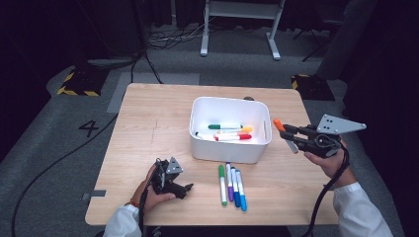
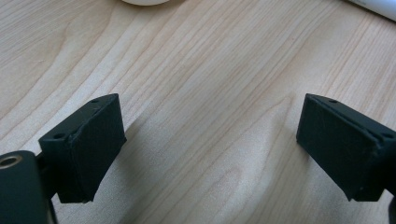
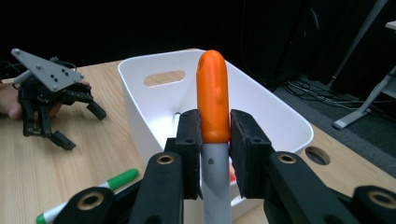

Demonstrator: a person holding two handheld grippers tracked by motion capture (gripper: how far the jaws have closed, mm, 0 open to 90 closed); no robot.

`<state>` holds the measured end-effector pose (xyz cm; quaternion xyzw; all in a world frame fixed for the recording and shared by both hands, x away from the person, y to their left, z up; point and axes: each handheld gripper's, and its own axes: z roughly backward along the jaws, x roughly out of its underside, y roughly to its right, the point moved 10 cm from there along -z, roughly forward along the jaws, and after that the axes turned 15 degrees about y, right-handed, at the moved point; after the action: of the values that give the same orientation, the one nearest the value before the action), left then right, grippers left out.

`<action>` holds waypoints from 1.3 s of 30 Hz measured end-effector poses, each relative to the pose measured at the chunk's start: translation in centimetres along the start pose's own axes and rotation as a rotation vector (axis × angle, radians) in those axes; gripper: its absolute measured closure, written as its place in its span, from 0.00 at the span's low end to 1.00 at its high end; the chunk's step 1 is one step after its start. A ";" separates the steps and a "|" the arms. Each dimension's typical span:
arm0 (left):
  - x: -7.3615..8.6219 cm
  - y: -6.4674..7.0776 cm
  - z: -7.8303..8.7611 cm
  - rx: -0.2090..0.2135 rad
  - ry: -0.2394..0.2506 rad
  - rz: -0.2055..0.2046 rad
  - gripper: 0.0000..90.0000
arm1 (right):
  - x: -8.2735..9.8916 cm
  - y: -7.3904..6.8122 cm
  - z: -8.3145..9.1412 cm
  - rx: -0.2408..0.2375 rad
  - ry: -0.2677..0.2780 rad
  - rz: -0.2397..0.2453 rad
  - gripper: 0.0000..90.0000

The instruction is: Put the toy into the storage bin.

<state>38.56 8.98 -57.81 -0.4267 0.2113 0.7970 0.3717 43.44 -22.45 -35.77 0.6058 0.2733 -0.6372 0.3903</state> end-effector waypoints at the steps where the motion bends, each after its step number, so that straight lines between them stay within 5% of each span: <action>1: 0.0 0.0 0.0 0.000 -0.001 0.000 0.09 | -0.3 0.1 -0.3 0.000 -0.004 0.007 0.83; 11: 0.0 0.0 0.0 0.000 -0.001 -0.001 0.09 | -2.8 -0.1 -3.8 -0.041 -0.024 0.039 0.83; 18: 0.0 0.0 0.0 0.000 -0.001 0.000 0.09 | -3.0 -0.9 -6.8 -0.087 -0.073 0.047 0.83; 29: 0.0 0.0 0.0 0.000 0.001 0.001 0.09 | 0.6 -1.7 -12.3 -0.153 -0.248 0.038 0.83; 39: 0.0 0.0 0.0 0.000 0.001 0.001 0.09 | 4.3 -3.0 -14.1 -0.223 -0.438 0.048 0.83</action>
<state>38.56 8.97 -57.81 -0.4270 0.2119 0.7968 0.3713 48.98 -9.91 -41.98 0.4126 0.2363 -0.7098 0.5197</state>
